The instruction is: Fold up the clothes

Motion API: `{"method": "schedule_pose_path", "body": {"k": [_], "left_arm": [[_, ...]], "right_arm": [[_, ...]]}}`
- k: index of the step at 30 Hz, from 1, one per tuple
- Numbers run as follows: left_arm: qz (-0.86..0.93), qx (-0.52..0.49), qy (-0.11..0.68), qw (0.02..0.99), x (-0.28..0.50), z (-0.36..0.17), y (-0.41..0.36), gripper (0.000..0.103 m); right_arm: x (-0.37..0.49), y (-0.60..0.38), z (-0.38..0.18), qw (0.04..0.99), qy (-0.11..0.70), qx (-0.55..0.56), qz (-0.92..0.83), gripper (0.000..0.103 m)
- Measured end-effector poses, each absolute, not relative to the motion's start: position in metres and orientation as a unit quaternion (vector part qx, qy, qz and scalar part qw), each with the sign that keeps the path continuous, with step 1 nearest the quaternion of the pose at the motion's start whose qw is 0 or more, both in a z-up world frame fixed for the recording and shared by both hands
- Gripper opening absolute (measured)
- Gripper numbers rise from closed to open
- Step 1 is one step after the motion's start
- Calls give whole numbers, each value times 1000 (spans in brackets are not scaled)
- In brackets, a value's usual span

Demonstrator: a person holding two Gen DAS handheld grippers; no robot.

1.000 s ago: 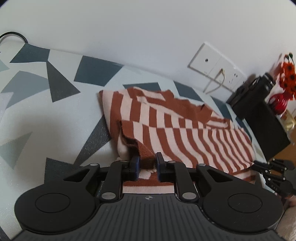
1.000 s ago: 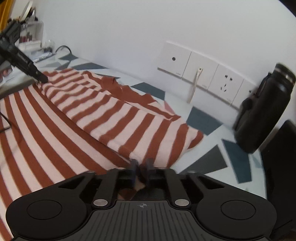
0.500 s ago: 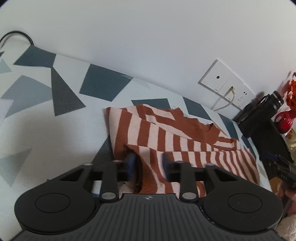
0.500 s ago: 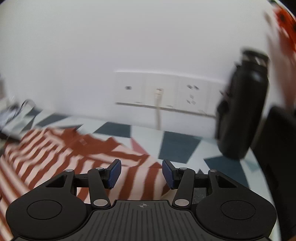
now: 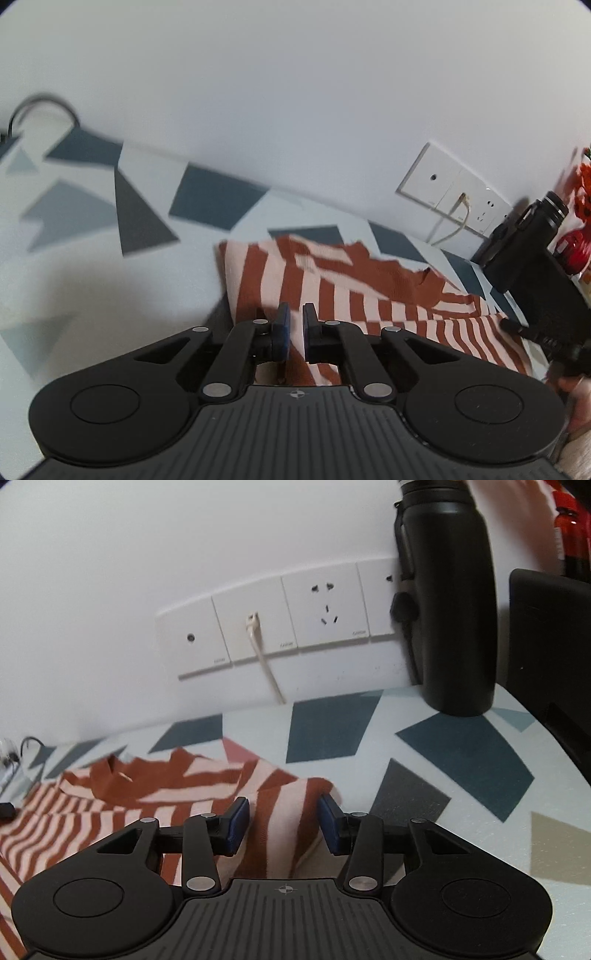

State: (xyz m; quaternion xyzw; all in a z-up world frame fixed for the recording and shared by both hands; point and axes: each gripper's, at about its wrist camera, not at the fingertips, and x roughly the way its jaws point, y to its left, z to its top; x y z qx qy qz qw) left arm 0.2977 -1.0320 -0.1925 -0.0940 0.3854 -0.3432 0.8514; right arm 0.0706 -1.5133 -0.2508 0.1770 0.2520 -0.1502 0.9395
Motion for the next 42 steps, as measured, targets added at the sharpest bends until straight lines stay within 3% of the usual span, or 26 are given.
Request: {"method": "schedule_pose_path", "body": {"k": [1,3,5,22,24,34,35,36,37,40,42], "left_arm": [[-344,-104,386,850,300,-193,-1030,9],[-344,-125,387,846,304,-193,-1026,25],[-337,-128,384,850,307,-190,-1024,29],[-341,-92,411,840,299,-189,-1032,29],[-350,-88,411,837,295,-187,-1033,21],[-340,-84,431,831,310,-201,-1046,21],[-340,-83,427,834,310,-202,-1046,14],[-338,-81,420,838,309,-203,-1046,4],[-339,-80,410,843,306,-201,-1045,4],[-342,-83,373,859,299,-192,-1042,3],[-345,-90,353,865,298,-185,-1041,3]], "right_arm": [[71,-1513,-251,940,251,178,-150,40],[70,-1512,-251,940,250,179,-149,40],[70,-1511,-251,940,249,179,-149,40],[71,-1509,-252,940,251,175,-151,41],[71,-1509,-252,940,251,175,-150,41],[70,-1507,-253,941,248,175,-148,43],[70,-1508,-253,942,247,174,-148,42],[70,-1508,-253,942,245,173,-149,34],[69,-1508,-252,943,242,171,-153,20],[65,-1512,-250,945,224,185,-153,10],[64,-1514,-250,945,215,193,-152,9]]}}
